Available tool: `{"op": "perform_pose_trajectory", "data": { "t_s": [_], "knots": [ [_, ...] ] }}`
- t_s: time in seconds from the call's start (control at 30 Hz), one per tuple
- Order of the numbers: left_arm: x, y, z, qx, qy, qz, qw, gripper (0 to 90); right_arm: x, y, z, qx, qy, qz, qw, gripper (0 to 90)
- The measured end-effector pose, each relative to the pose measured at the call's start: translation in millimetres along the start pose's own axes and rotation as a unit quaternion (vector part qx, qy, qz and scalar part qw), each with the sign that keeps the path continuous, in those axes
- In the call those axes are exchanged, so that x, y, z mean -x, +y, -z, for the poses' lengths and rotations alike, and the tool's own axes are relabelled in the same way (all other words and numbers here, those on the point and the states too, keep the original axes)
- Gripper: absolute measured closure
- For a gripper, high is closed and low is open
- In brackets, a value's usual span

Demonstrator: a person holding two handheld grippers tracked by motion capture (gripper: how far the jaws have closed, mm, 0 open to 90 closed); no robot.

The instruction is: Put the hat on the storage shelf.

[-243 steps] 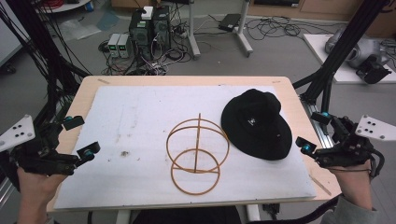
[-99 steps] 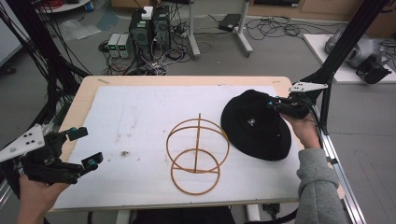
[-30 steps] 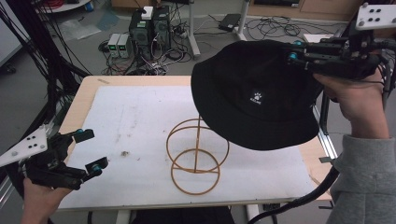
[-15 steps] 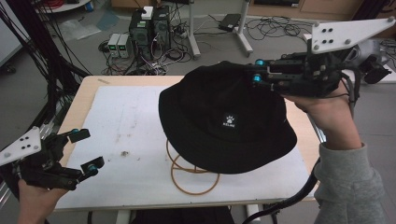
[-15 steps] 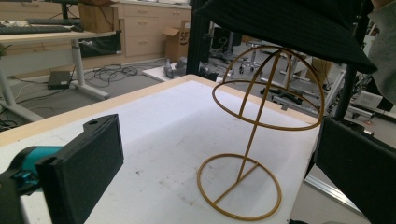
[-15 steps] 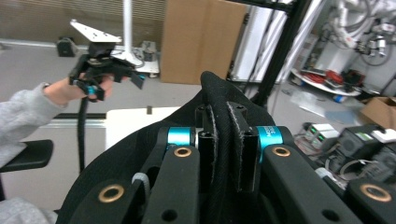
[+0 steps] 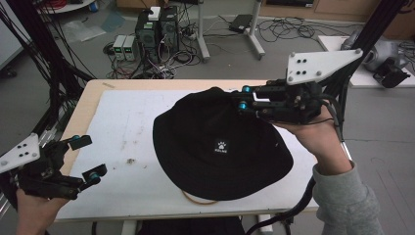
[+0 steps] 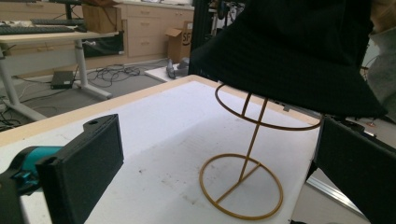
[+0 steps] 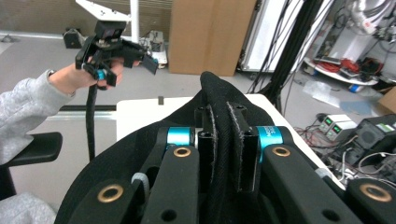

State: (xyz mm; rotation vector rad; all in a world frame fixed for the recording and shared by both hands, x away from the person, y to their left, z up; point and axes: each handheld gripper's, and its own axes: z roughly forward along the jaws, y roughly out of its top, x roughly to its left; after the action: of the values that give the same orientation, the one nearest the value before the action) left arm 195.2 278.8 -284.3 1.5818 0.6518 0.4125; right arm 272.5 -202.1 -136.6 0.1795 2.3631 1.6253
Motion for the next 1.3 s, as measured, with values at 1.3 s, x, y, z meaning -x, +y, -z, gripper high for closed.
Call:
{"op": "perform_pose_trajectory", "data": {
  "t_s": [1.3],
  "knots": [
    [-3.0, -3.2, -3.7, -0.009, 0.002, 0.004, 1.0, 1.7, -6.1, -50.6, -56.1, -0.027, 0.023, -0.021, 0.9991, 71.9]
  ]
}}
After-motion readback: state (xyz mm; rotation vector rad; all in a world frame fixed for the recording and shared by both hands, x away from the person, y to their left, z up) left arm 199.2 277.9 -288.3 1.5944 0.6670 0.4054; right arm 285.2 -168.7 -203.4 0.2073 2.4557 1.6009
